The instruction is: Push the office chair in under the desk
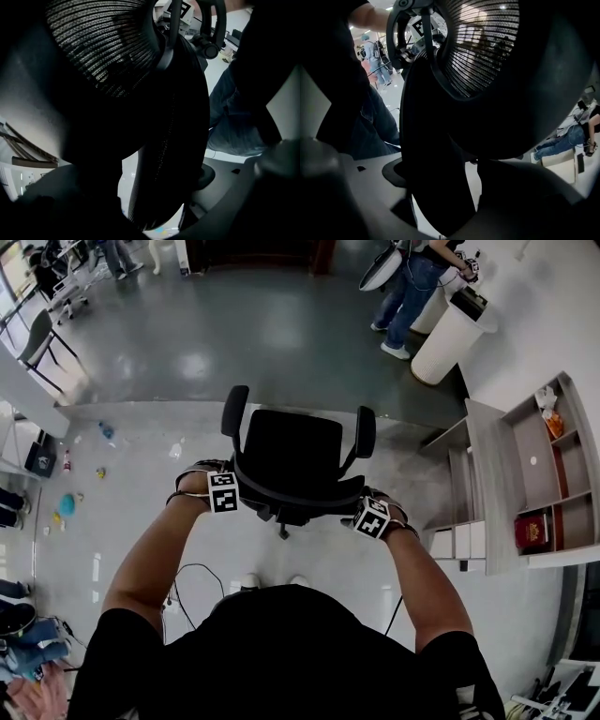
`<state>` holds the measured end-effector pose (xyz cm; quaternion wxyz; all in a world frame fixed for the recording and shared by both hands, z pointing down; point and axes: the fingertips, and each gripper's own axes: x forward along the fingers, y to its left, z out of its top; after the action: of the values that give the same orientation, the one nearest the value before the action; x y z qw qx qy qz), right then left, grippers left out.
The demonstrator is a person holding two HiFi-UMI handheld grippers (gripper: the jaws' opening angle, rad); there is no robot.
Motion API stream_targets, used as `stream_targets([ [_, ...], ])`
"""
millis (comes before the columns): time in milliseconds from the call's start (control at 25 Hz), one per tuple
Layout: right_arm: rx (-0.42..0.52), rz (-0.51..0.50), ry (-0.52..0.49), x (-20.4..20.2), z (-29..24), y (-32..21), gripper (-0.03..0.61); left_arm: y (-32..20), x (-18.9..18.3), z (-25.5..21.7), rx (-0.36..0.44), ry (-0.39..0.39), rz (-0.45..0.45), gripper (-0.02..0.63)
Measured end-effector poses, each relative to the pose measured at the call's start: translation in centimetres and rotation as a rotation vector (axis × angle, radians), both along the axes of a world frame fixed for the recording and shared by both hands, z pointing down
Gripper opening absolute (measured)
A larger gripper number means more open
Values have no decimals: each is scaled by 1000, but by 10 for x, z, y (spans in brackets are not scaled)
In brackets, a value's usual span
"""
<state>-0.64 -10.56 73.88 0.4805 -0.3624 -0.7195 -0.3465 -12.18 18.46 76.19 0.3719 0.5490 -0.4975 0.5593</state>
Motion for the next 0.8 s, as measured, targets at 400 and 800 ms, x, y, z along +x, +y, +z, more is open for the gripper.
stream_targets([
  [400,36,-131,78,18,7,5,365,-4,11,-2,79,97,-6,357],
  [800,118,-140,25,14,9,0,273,-5,17,-2,96,127,8,318],
])
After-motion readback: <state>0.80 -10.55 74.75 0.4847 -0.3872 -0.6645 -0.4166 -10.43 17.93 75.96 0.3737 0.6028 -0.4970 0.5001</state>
